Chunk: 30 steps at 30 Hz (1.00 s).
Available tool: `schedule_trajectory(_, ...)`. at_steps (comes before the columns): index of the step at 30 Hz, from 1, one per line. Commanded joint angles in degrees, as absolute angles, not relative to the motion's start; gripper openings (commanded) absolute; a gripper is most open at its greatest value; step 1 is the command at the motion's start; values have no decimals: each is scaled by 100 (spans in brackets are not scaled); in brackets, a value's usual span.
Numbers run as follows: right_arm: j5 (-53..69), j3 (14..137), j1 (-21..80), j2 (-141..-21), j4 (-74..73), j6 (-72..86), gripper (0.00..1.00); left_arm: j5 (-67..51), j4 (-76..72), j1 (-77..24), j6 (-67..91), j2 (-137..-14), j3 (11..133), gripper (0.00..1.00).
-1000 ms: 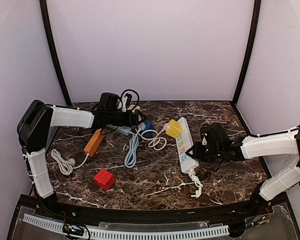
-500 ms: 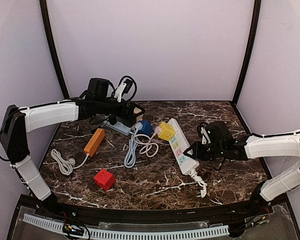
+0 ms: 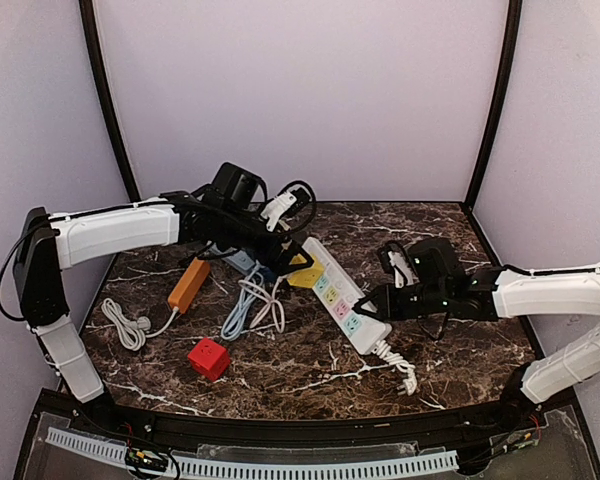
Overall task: Pull the plug off the socket
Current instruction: Remove the plug from the socket.
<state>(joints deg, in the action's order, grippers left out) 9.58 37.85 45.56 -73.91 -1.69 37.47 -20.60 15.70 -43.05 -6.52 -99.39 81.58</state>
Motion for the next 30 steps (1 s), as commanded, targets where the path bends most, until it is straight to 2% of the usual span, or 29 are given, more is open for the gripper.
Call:
schedule_trajectory(1, 1459, 4191, 4768, -7288, 758, 3401, 0, -1172, 1977, -4357, -729, -10034, 8073, 99)
schedule_trajectory(21, 1522, 4273, 4912, -7350, 728, 3290, 0, -1244, 2399, -4349, -507, -10424, 8235, 98)
schedule_trajectory(26, 1551, 4263, 4915, -7348, 712, 3296, 0, -1415, 2329, -4348, -512, -10427, 8191, 83)
schedule_trajectory(30, 1588, 4280, 4922, -7335, 684, 3284, 0, -1435, 2314, -4344, -506, -10455, 8166, 78)
